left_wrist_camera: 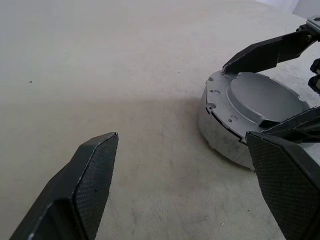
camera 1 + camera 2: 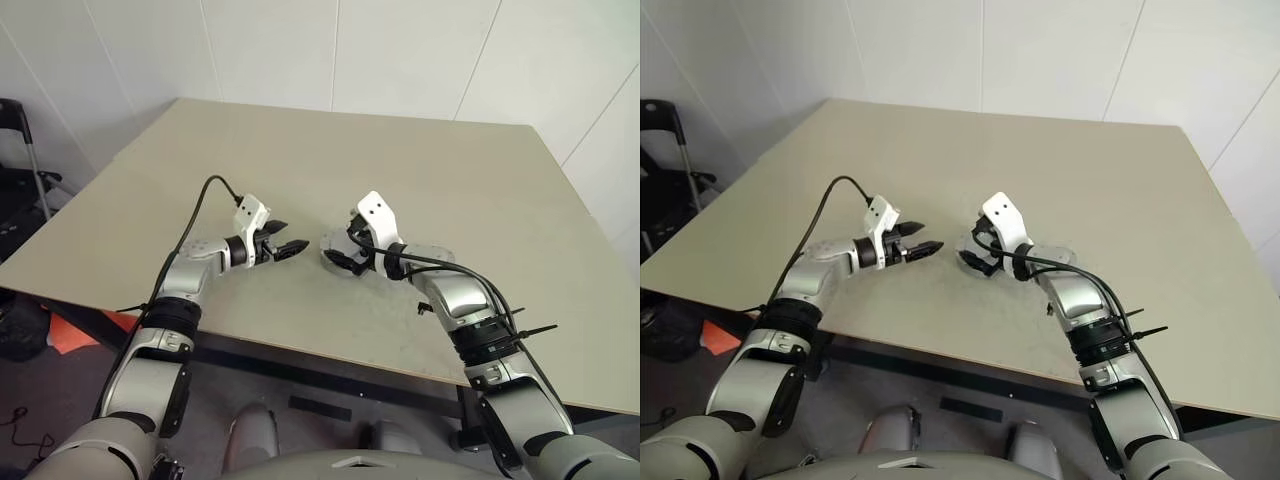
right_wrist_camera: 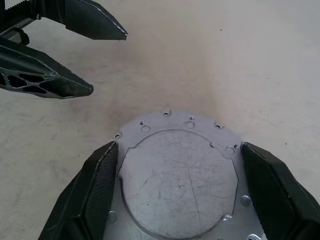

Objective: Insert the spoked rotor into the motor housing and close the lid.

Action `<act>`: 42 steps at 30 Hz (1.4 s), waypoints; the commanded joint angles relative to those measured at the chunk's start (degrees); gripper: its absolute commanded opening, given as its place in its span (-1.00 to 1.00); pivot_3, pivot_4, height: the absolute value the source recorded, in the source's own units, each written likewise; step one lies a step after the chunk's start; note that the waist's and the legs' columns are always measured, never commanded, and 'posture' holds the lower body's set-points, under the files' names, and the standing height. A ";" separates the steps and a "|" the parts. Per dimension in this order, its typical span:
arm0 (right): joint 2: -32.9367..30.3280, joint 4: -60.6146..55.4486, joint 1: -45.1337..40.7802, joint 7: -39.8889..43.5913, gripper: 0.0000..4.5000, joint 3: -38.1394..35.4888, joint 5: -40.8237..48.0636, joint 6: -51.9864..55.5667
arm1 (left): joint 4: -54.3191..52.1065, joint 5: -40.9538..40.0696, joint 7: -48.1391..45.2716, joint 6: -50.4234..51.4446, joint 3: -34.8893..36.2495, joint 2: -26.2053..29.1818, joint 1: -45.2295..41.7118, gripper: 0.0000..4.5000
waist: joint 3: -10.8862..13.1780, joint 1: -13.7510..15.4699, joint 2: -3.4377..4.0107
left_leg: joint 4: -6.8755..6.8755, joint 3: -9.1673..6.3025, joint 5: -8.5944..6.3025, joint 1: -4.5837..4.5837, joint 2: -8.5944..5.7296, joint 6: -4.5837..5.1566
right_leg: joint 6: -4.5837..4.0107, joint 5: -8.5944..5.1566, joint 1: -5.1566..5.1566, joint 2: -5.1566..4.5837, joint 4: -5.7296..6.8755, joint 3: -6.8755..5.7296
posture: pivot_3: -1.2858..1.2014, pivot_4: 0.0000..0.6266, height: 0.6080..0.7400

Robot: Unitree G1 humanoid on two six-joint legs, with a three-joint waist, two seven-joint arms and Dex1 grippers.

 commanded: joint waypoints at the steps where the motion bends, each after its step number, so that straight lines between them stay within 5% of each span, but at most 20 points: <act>1: 0.10 -0.32 -0.33 -0.41 0.42 -1.17 -0.15 -0.59 | -2.36 -0.27 -0.30 -0.03 0.40 0.69 -1.20 0.93 | 0.00 0.00 0.00 | 0.00 0.00 0.00 0.00 0.00 0.00 | 0.00 0.00 0.00 0.00 0.00 0.00 | 0.03 -1.00 1.00; 35: -5.24 -1.37 2.14 3.83 0.42 1.64 -1.96 0.81 | -2.86 -0.39 0.08 0.10 0.51 0.64 -0.90 0.93 | 0.00 0.76 0.00 | -0.04 -0.01 -0.08 -0.13 -0.06 0.13 | 0.00 0.00 0.21 -0.06 -0.41 -0.09 | 0.03 -1.00 1.00; 42: -5.15 -1.02 1.92 3.29 0.42 2.08 -2.15 0.84 | -4.95 -5.71 1.86 8.62 2.26 -5.35 -2.76 0.84 | -0.01 0.78 -0.01 | -0.02 -0.01 -0.09 0.00 -0.09 0.13 | 0.00 0.00 0.36 -0.09 -0.42 -0.08 | 0.03 -1.00 1.00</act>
